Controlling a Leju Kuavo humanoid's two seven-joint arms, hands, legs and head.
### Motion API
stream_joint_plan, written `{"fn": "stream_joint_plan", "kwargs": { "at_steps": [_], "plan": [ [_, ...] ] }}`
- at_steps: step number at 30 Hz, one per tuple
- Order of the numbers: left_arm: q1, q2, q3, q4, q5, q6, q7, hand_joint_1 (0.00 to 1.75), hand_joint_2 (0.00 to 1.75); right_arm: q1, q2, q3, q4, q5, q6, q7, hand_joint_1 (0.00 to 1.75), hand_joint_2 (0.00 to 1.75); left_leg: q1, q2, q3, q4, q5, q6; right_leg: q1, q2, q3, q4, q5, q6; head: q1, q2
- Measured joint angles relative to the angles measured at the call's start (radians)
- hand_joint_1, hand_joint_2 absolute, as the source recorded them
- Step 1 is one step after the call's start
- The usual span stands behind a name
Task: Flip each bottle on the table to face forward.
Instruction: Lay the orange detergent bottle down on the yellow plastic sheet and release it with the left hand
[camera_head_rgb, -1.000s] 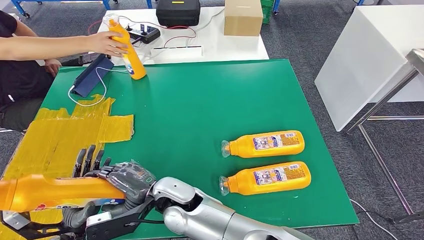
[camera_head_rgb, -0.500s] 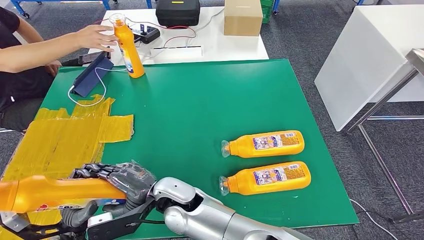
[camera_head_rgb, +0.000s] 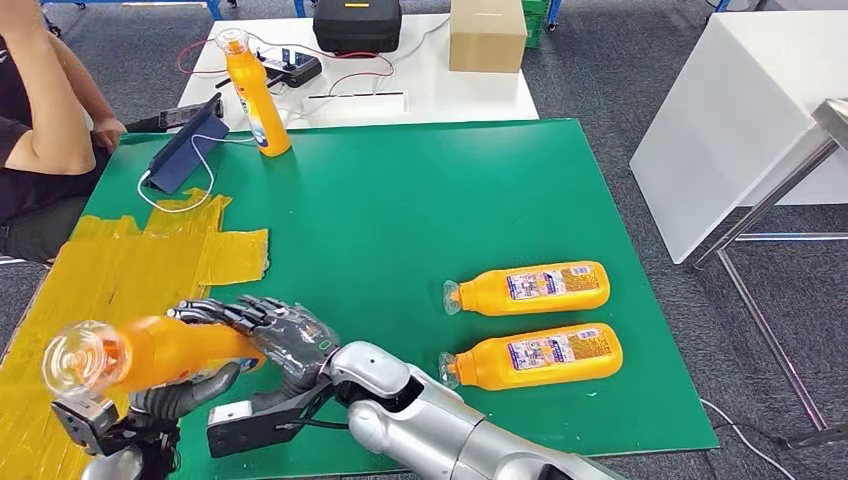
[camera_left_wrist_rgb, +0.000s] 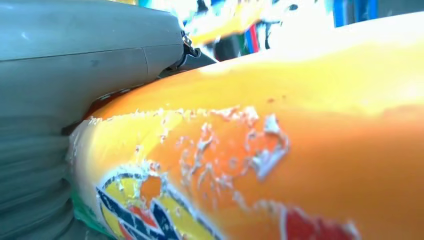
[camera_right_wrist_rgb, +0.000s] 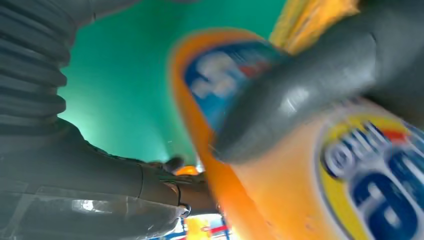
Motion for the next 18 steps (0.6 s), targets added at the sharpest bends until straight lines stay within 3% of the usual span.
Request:
{"fn": "stream_joint_plan", "kwargs": {
  "at_steps": [4,7,13,15,18],
  "plan": [
    [-0.028,-0.005,0.007,-0.001,-0.049,0.040,-0.002,1.75,1.75,0.006,-0.006,-0.036,-0.001,0.013,0.003,0.002,0.00,1.75,0.000,0.000,0.000,0.000,0.000,0.000,0.000,0.000,0.000,0.000,0.000,0.000,0.000,0.000],
    [-0.042,-0.006,0.013,0.004,-0.174,0.151,0.001,1.75,1.75,0.010,-0.017,-0.067,-0.013,0.025,0.000,0.009,0.00,1.75,0.000,0.000,0.000,0.000,0.000,0.000,0.000,0.000,-0.001,0.000,0.000,0.000,0.000,0.000],
    [-0.073,0.011,0.080,0.075,-0.293,0.266,0.016,1.75,1.75,0.015,-0.092,-0.173,-0.094,0.041,0.019,0.014,0.00,1.75,0.000,0.000,0.000,0.000,0.000,0.000,0.000,0.000,-0.001,0.000,0.000,0.000,0.000,0.000],
    [-0.079,0.019,0.104,0.103,-0.409,0.355,0.041,1.75,1.75,0.022,-0.126,-0.209,-0.133,0.049,0.035,0.013,0.00,1.75,0.000,-0.001,-0.001,0.000,0.000,0.000,0.000,0.000,-0.001,0.000,0.000,0.000,0.000,0.000],
    [-0.079,0.039,0.118,0.143,-0.785,0.578,0.186,1.75,1.75,0.033,-0.192,-0.252,-0.206,0.043,0.079,0.013,0.00,1.75,0.000,-0.001,-0.001,0.000,0.000,0.000,0.000,0.000,-0.001,0.000,0.000,0.000,0.000,0.000]
  ]
}}
